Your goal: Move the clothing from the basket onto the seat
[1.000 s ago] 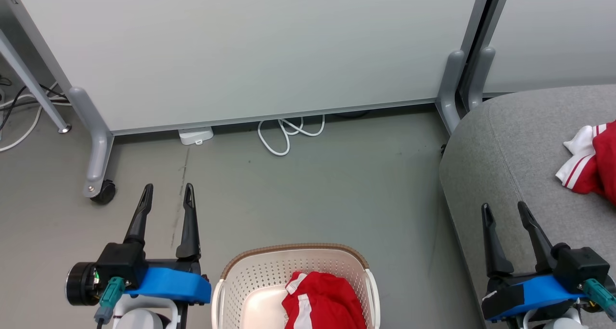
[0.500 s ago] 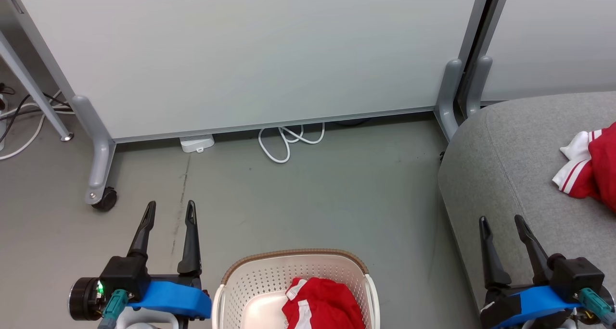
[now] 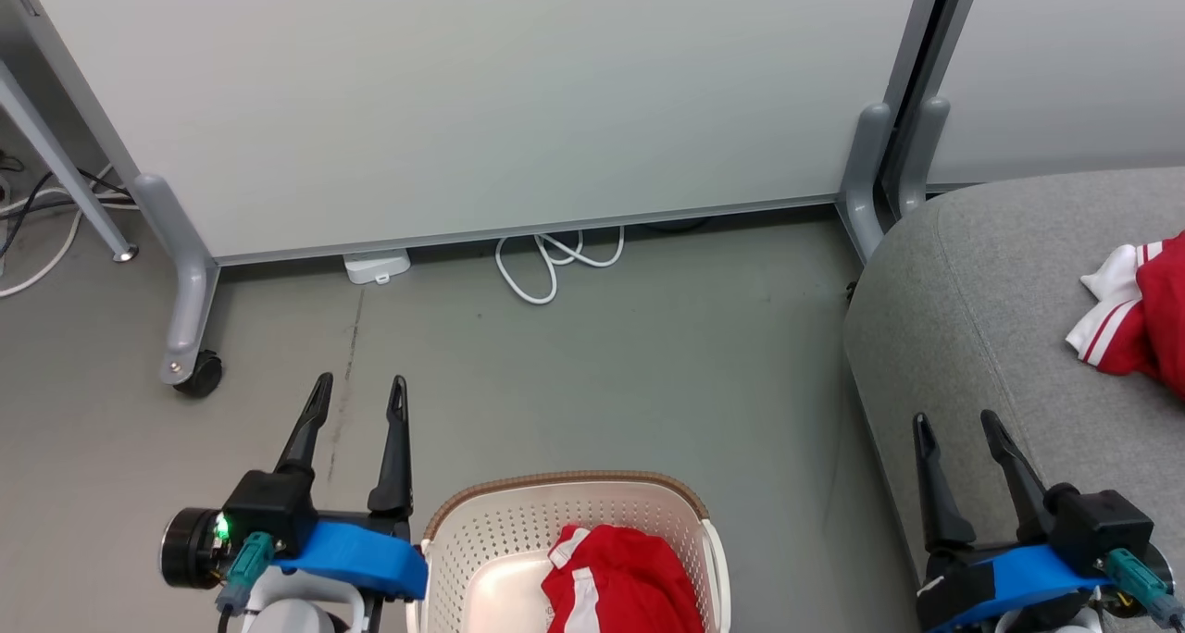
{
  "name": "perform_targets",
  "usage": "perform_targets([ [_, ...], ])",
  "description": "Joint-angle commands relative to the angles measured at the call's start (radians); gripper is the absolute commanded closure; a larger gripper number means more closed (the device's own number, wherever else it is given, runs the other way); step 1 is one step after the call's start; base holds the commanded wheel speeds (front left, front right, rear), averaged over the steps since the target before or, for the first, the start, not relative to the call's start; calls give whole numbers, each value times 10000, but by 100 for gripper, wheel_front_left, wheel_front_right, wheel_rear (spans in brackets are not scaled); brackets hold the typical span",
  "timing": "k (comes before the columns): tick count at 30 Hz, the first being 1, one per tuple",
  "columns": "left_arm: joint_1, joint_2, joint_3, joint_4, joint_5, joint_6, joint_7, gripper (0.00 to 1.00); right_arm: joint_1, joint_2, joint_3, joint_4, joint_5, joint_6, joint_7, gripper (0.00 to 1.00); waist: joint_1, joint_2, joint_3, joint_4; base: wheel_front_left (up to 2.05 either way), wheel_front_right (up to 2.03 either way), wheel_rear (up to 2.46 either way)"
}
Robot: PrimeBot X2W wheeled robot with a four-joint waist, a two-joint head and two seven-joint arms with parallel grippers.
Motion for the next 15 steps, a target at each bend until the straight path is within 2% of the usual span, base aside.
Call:
perform_targets([
  [1, -225, -12, -24, 60, 38, -43, -27, 0, -134, 22, 14, -25, -11, 1, -35, 0, 0, -1, 84, -35, 0, 0, 0],
  [8, -1249, 184, -781, 861, 144, -117, -27, 0, -679, 24, 203, -175, -19, 1, -35, 0, 0, -1, 886, -329, 0, 0, 0],
  [15, -2385, 486, -2167, 2005, -181, -107, -27, 0, -1400, -38, 324, -312, -69, 1, -35, 0, 0, -1, 1933, -731, 0, 0, 0],
])
